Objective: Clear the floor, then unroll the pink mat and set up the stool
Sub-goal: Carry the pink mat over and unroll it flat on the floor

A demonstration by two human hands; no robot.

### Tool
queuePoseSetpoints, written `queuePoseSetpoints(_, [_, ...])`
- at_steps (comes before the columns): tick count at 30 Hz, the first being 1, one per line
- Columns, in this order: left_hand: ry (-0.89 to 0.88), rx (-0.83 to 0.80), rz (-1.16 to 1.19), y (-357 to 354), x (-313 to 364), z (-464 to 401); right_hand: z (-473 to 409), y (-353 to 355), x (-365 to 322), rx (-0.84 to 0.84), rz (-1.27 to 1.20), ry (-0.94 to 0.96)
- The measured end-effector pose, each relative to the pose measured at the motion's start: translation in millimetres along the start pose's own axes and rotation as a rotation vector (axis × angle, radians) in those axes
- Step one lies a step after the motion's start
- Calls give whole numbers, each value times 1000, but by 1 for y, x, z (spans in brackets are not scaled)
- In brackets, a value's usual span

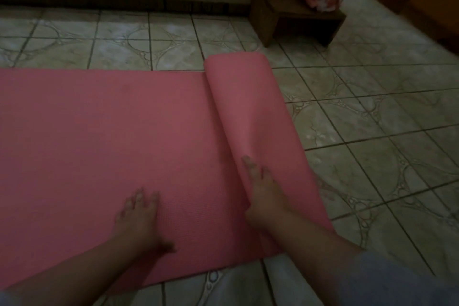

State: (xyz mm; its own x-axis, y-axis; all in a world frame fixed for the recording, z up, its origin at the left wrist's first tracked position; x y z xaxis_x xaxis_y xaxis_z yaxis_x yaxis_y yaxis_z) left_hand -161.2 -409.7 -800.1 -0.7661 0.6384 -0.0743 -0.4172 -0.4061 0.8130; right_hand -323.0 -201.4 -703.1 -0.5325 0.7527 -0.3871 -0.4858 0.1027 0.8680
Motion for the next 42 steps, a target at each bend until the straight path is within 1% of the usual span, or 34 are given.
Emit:
queuePoseSetpoints(5, [36, -16, 8, 9, -32, -9, 6, 9, -17, -35, -190, 132])
queuePoseSetpoints(7, [47, -32, -14, 10, -32, -10, 12, 30, -9, 25, -271, 142])
queuePoseSetpoints(10, [67, -42, -72, 13, -22, -7, 27, 64, 18, 112, -267, 106])
queuePoseSetpoints(13, [-23, 32, -132, 17, 5, 0, 41, 85, 56, 143, -202, 4])
queuePoseSetpoints(15, [-106, 5, -136, 7, 27, 6, 47, 95, 81, 172, -115, -96])
queuePoseSetpoints(17, [-143, -54, -145, -7, 43, 10, 50, 102, 93, 215, 125, -200])
queuePoseSetpoints(19, [-126, -70, -201, -16, 50, 11, 49, 98, 85, 263, 307, -225])
queuePoseSetpoints(21, [-97, -53, -264, -20, 50, 9, 42, 73, 71, 220, 358, -182])
queuePoseSetpoints(25, [-87, -58, -271, -27, 49, 4, 36, 18, 59, 46, 374, -153])
queuePoseSetpoints(28, [-102, -50, -285, -31, 46, 1, 35, -6, 51, -79, 415, -105])
queuePoseSetpoints(30, [-97, -56, -275, -34, 45, -1, 33, -10, 46, -113, 396, -96])
queuePoseSetpoints(32, [-89, -63, -280, -36, 45, -4, 30, -2, 44, -76, 343, -89])
queuePoseSetpoints(35, [-83, -56, -299, -36, 46, -7, 31, 31, 57, 60, 342, -101])
queuePoseSetpoints(39, [-81, -62, -314, -37, 46, -6, 42, 68, 88, 183, 455, -206])
queuePoseSetpoints(42, [-95, -57, -342, -34, 47, -3, 50, 78, 107, 239, 420, -305])
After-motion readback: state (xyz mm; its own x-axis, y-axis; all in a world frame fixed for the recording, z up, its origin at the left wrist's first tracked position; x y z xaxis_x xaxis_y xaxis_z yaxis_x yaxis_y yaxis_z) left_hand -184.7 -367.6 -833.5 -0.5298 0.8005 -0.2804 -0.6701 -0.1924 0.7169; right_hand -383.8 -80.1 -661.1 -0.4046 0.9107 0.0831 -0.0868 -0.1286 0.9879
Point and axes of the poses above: each hand's wrist, its own z-axis away from the middle knuckle, its own y-axis out of the back of the hand, x = y × z, the point moved 10 cm from there along -z, towards the middle knuckle, and after that the axes turned 15 degrees about y, right-handed, at the moved point
